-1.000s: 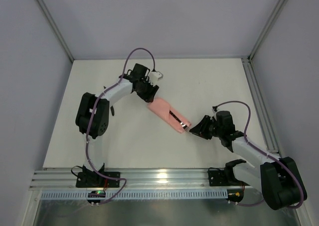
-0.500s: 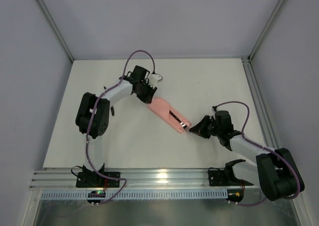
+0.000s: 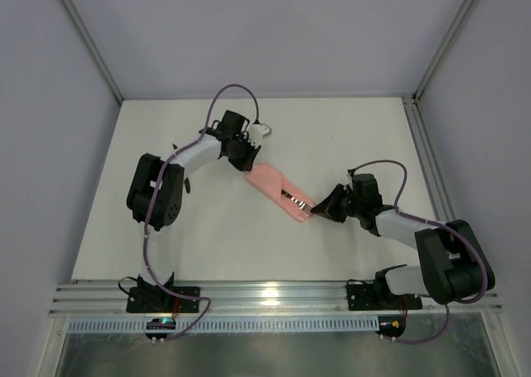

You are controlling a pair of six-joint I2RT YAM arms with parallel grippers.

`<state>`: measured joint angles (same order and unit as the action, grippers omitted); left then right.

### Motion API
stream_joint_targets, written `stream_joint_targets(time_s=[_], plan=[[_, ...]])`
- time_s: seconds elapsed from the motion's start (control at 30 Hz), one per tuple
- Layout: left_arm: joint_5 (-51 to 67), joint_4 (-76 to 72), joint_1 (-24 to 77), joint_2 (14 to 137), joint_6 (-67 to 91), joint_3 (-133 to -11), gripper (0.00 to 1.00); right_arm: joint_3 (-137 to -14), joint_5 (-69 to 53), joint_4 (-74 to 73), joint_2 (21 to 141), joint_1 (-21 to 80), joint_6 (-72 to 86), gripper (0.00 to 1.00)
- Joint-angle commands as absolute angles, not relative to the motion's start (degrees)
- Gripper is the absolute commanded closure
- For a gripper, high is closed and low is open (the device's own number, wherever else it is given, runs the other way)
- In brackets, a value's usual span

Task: Fold the napkin into a case and place the utensils inside
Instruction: Insert the fork into the folded napkin.

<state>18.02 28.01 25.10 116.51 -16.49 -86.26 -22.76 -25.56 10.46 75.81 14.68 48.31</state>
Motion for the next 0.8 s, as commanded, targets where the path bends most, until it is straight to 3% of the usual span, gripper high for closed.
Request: stream_joint_targets(time_s=[0.0,0.5,0.77], plan=[[18.98,25.93,25.14,115.84,-17.40,-85.61,0.85,-22.86,-26.81,18.00,76.64,15.20,52.89,0.96],[18.98,25.66,25.14,114.52,-18.11,-84.20,0.84,-16.36,-16.70,28.02,75.50,15.21,67.14,0.96],[19.86,25.05,25.14,114.08,-18.46,-83.58,0.84,-18.80,-15.12,27.69,76.63,17.31,66.53,0.96]])
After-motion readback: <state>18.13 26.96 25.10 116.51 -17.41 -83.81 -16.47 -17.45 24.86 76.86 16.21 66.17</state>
